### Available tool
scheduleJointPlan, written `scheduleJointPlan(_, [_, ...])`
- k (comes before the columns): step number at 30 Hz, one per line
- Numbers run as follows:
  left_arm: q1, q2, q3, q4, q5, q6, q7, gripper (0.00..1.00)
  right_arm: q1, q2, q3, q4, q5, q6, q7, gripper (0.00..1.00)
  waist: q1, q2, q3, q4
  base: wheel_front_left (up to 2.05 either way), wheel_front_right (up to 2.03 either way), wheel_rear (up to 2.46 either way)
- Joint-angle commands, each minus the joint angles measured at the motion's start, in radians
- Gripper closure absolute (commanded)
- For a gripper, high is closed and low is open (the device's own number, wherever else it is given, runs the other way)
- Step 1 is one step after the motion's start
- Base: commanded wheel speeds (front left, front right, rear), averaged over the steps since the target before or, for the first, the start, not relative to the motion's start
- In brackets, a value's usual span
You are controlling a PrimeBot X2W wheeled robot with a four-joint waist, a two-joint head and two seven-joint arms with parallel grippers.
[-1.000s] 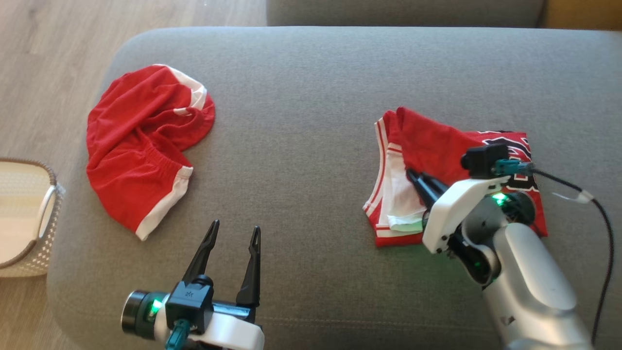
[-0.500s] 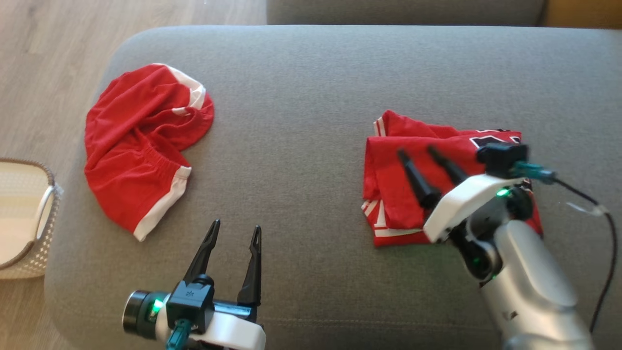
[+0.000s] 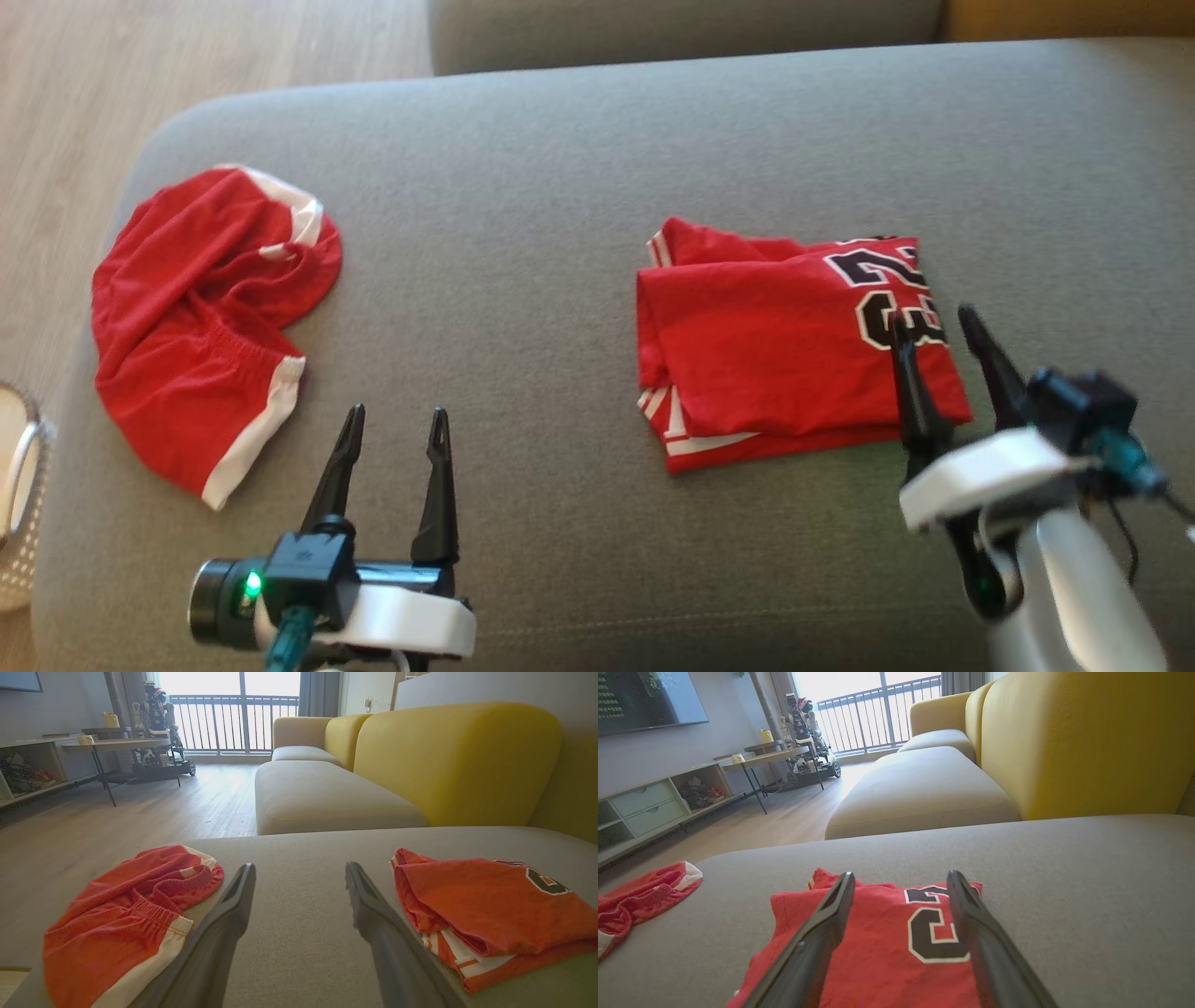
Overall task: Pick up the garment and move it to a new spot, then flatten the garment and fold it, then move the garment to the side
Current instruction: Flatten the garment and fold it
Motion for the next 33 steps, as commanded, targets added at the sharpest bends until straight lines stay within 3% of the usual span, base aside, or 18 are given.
scheduleJointPlan(1, [-0.002, -0.010, 0.049, -0.041, -0.004, 0.005, -0.012, 0.00, 0.010, 0.007, 0.014, -0.033, -0.032, 0.000, -0.023, 0.00, 0.0000, 0.0000, -0.024, -0.023, 0.00, 0.00, 0.00])
scheduleJointPlan(4, [0.013, -0.010, 0.063, -0.047, -0.002, 0.006, -0.012, 0.00, 0.042, 0.007, -0.011, -0.043, -0.049, 0.000, -0.029, 0.00, 0.0000, 0.0000, -0.039, -0.034, 0.00, 0.00, 0.00])
scheduleJointPlan(7, [0.040, -0.009, 0.083, -0.059, 0.008, 0.010, -0.012, 0.00, 0.092, 0.007, -0.026, -0.136, -0.063, 0.000, -0.031, 0.00, 0.0000, 0.0000, -0.059, -0.047, 0.00, 0.00, 0.00])
scheduleJointPlan(17, [0.124, -0.006, 0.123, -0.127, 0.053, 0.012, -0.012, 0.00, 0.235, 0.007, 0.029, -0.291, -0.052, 0.000, -0.031, 0.00, 0.0000, 0.0000, -0.100, -0.045, 0.00, 0.00, 0.00])
scheduleJointPlan(33, [0.160, -0.012, 0.129, -0.121, 0.078, 0.002, -0.012, 0.00, 0.286, 0.007, 0.039, -0.291, -0.058, 0.000, -0.031, 0.00, 0.0000, 0.0000, -0.116, -0.039, 0.00, 0.00, 0.00])
